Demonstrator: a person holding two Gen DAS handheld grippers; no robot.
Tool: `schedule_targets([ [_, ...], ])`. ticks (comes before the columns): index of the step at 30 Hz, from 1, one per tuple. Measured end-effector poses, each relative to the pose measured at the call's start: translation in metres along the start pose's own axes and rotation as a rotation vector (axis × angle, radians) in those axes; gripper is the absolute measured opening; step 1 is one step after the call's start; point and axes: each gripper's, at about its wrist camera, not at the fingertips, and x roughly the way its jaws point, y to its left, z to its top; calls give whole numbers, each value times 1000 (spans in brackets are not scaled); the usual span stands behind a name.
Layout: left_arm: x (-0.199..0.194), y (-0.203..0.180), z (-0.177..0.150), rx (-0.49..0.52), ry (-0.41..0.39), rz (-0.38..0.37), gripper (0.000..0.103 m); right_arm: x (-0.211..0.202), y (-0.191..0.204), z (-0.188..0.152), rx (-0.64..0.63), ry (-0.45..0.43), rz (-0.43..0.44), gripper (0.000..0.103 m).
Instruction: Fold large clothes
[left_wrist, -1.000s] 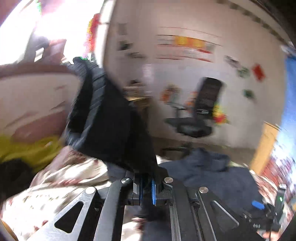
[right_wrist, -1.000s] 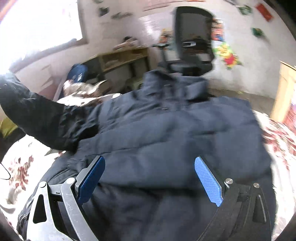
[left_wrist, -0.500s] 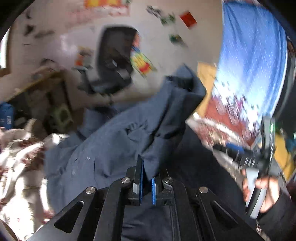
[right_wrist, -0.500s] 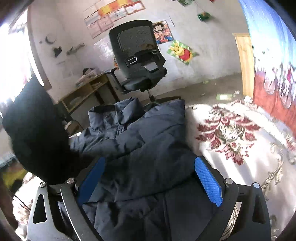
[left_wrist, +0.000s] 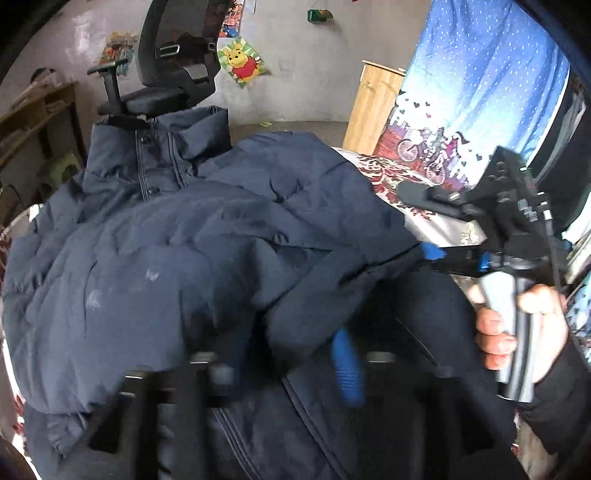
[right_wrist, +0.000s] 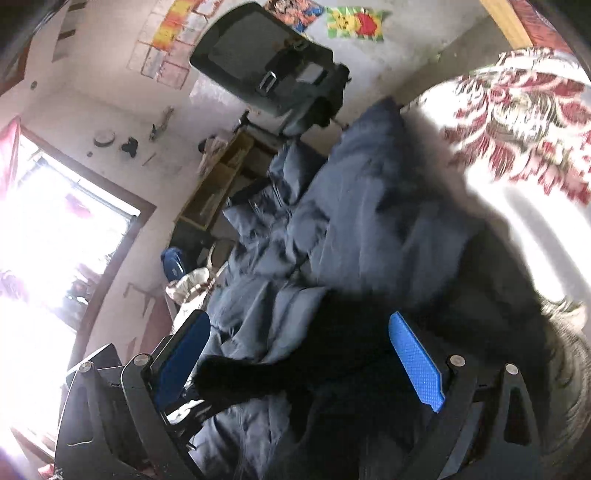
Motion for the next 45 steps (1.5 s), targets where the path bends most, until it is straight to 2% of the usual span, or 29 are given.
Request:
schedule_targets([
  [1,-5,2,-2,-12,-20,-4,76,4,2,-4,-12,10,-20,95],
  [2,-14,5,-6,-22,-54,0,81,10,5,-7,-27,20,-44,94],
  [3,-18,6,-5,-25,-67,11,81,14,7,-9,-35,29,-64,88],
  [4,-24,9,-5,-28,-79,39,81,17,9,-10,-39,40,-83,76],
  [6,-35,18,-4,-47,-105,120,81,24,10,-14,-44,68,-114,63],
  [8,-49,35,-4,-96,-140,228,81,27,15,-17,-56,82,-138,39],
  [9,-54,44,-3,-121,-152,275,81,31,18,-19,-72,84,-180,19],
  [10,-61,57,-4,-158,-164,331,81,30,21,-19,-87,75,-201,8],
  [11,-67,71,-5,-202,-171,377,81,30,25,-18,-101,68,-205,8],
  [13,-76,100,-9,-296,-178,406,82,16,34,-12,-131,36,-192,4],
  [15,-86,130,-16,-389,-196,371,82,0,54,-5,-201,-49,-201,4],
  [17,-94,157,-24,-475,-222,357,82,-13,69,3,-263,-131,-245,3],
  [19,-91,172,-29,-510,-214,350,82,-22,74,11,-314,-191,-317,4],
  [20,-86,179,-29,-517,-202,347,82,-23,73,13,-328,-191,-345,4],
  [22,-74,181,-26,-504,-176,340,82,-13,71,15,-356,-171,-415,6],
  [24,-61,177,-24,-472,-157,319,82,-3,72,12,-400,-181,-520,8],
  [26,-48,167,-18,-424,-139,304,82,4,80,10,-462,-178,-536,12],
  [28,-29,153,-11,-353,-108,293,82,-2,83,6,-513,-185,-514,36],
  [29,-21,146,-9,-318,-91,293,82,-2,87,3,-544,-186,-506,40],
  [31,-6,135,-5,-266,-53,302,82,1,91,-5,-606,-152,-485,41],
  [33,9,129,-5,-228,-10,334,82,15,89,-11,-628,-74,-466,41],
  [36,23,132,-9,-231,33,342,89,33,79,-18,-631,-2,-498,42],
  [38,27,139,-15,-268,29,326,98,40,75,-20,-639,5,-522,42],
  [44,32,145,-27,-306,-1,296,103,49,80,-23,-668,33,-593,43],
  [45,33,146,-27,-310,-1,290,103,50,84,-23,-660,44,-624,46],
])
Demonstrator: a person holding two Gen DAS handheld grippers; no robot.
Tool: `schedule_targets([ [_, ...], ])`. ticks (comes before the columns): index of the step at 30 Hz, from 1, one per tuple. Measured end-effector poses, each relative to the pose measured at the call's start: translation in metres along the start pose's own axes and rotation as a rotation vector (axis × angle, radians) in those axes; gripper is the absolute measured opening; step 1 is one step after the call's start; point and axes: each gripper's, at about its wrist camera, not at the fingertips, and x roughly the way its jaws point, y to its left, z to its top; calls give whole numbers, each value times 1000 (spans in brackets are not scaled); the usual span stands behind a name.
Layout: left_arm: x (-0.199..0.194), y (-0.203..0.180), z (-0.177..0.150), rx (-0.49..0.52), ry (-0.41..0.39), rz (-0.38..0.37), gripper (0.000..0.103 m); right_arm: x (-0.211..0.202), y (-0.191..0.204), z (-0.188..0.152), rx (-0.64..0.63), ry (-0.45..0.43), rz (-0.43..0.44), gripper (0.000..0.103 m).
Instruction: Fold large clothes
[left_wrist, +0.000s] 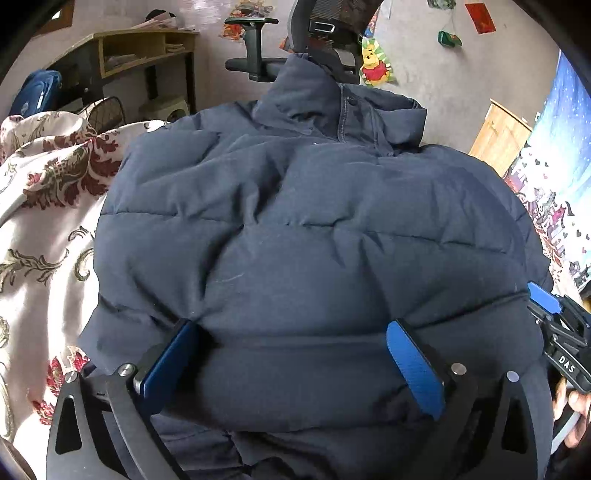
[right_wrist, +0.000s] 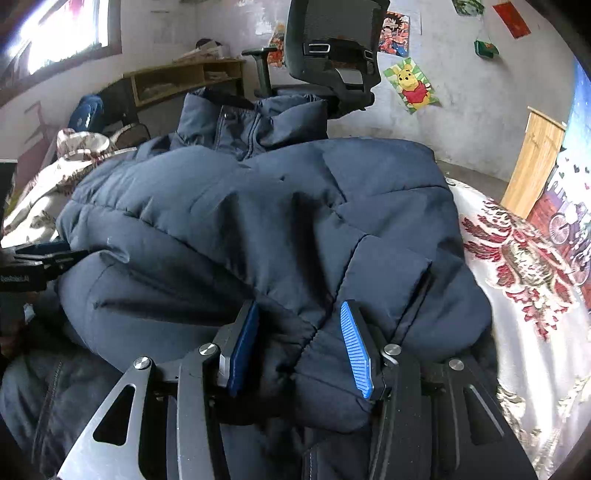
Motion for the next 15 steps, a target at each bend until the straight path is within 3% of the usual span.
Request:
schedule_targets([
  [4,-4,8,5,-38,12,-34,103,-15,2,9,8,99,-60,55],
  [6,-11,14,8,-71,33,-54,103,-39,6,16,-17,99,-102,58],
  [9,-28,28,16,-125,57,-119,103,-79,18,25,-88,50,-147,79],
  [11,-43,40,25,-155,20,-138,103,-96,21,35,-115,36,-115,83],
  [15,-64,60,57,-199,-52,-96,103,-113,11,58,-101,42,-13,84],
])
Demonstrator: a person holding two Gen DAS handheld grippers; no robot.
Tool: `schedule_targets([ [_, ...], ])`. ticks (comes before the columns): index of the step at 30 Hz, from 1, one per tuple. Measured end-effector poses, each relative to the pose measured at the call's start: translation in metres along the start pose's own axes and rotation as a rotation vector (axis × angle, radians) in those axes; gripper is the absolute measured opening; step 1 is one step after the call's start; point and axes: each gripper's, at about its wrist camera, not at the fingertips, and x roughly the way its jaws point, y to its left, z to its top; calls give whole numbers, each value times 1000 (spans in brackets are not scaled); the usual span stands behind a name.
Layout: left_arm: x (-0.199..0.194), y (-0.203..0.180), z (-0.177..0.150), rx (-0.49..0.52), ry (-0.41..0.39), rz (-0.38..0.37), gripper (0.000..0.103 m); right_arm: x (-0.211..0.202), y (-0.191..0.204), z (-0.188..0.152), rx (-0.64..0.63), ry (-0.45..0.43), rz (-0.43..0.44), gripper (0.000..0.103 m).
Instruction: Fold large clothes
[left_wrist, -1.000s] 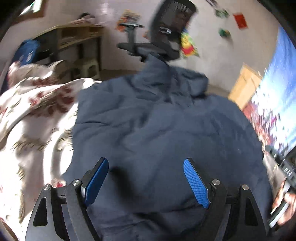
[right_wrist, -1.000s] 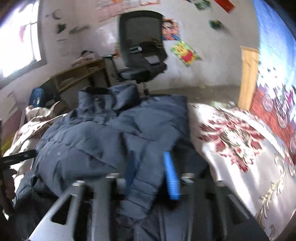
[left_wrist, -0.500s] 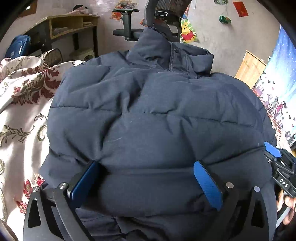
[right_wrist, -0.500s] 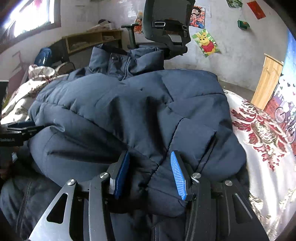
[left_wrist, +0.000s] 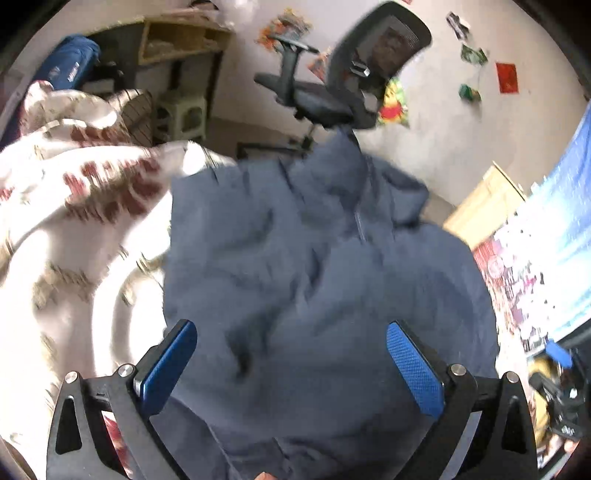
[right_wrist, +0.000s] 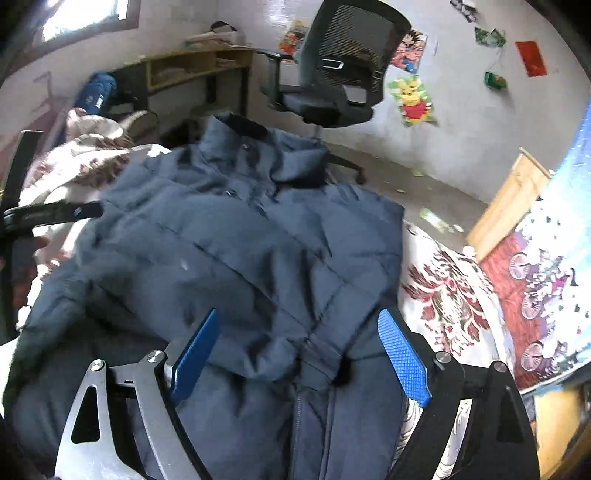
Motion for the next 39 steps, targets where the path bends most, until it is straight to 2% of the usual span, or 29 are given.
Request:
schedule_targets([
  [3,3,-3,36,4,34,0,103,0,-31,24,65,4,72,84],
  [7,20,-23,91,31,77,-31,103,35,-67,68,112,11,82,84],
  [9,36,-33,114,36,68,-3,103,65,-84,92,148,12,126,84],
  [12,64,-46,145,22,22,65,103,106,-97,122,180,-54,203,84],
  [17,114,-59,180,-20,43,125,98,170,-85,163,169,-55,200,82],
  [21,136,-68,193,15,36,131,88,206,-68,191,111,-35,174,68],
  [23,148,-73,196,37,51,127,62,221,-67,204,102,-16,170,66],
  [24,153,-76,198,44,65,124,56,230,-64,210,94,0,170,66],
  [26,164,-79,198,69,95,109,39,243,-60,217,69,40,186,66],
  [27,167,-82,197,81,101,103,34,250,-58,220,55,63,190,66],
  [29,170,-86,195,117,91,79,12,261,-51,222,19,96,189,66],
  [30,168,-89,193,134,76,82,12,263,-49,222,10,95,184,54],
  [31,164,-90,192,152,54,78,9,265,-47,220,11,97,189,32],
  [32,159,-90,188,169,34,62,8,264,-48,218,24,91,186,24],
  [33,156,-90,186,174,26,48,8,262,-51,217,39,76,194,10],
  [37,131,-72,171,186,-5,-41,6,229,-66,196,72,-23,259,6],
  [39,118,-58,160,193,-1,-89,6,213,-69,178,43,-45,283,5],
])
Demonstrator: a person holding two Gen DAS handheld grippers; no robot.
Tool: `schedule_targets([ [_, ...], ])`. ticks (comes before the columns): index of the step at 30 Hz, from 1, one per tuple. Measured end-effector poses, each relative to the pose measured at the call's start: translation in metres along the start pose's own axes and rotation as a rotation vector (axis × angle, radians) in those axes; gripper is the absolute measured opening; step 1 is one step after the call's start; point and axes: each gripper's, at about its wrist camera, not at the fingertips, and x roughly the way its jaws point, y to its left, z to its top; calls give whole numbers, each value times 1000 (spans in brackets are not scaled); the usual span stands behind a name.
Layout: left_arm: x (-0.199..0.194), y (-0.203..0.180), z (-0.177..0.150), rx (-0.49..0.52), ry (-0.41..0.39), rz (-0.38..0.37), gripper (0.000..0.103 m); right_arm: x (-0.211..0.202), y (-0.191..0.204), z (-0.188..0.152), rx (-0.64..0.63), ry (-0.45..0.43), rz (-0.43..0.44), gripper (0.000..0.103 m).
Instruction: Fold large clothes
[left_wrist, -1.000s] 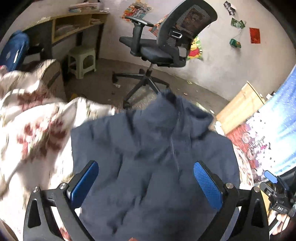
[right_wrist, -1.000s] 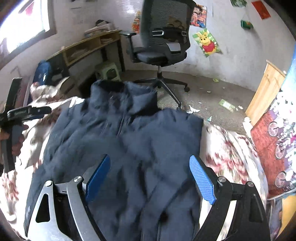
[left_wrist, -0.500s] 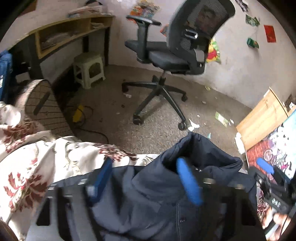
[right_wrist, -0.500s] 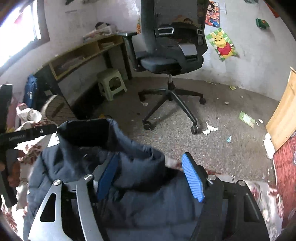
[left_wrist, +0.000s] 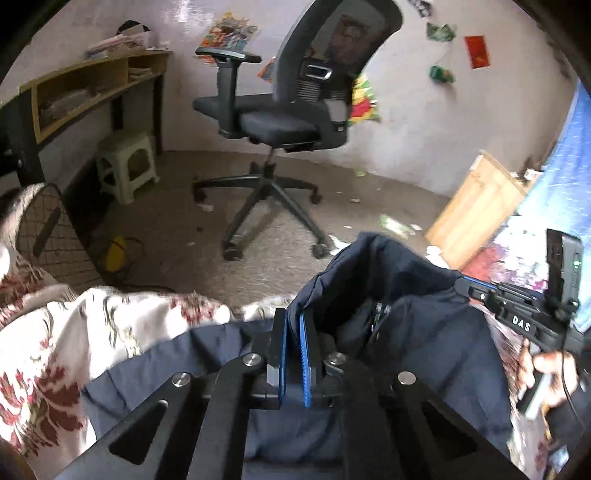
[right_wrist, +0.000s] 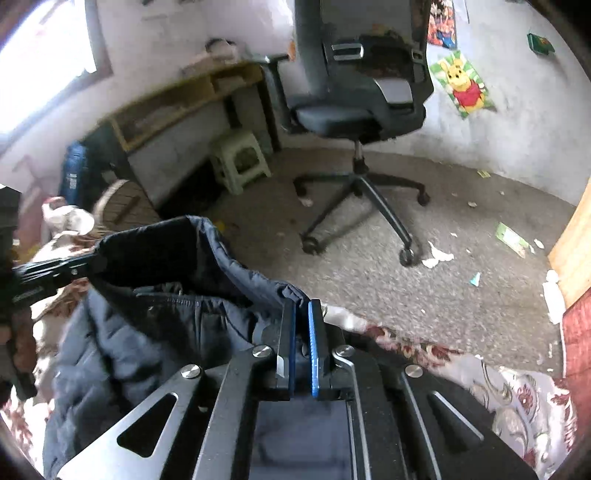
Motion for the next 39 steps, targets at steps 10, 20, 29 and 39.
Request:
schedule_targets([
  [10,20,12,-81,59,197,44,5,7,6,-85,-89,137,-13,5],
  [20,11,13,-76,111,174,77,5,-47,12,-33,-22,-40,85,8],
  [29,7,0,-86,202,160,109,5,-31,16,-50,32,63,175,12],
  [39,1,3,-103,157,88,54,5,-33,17,-23,25,33,154,12],
])
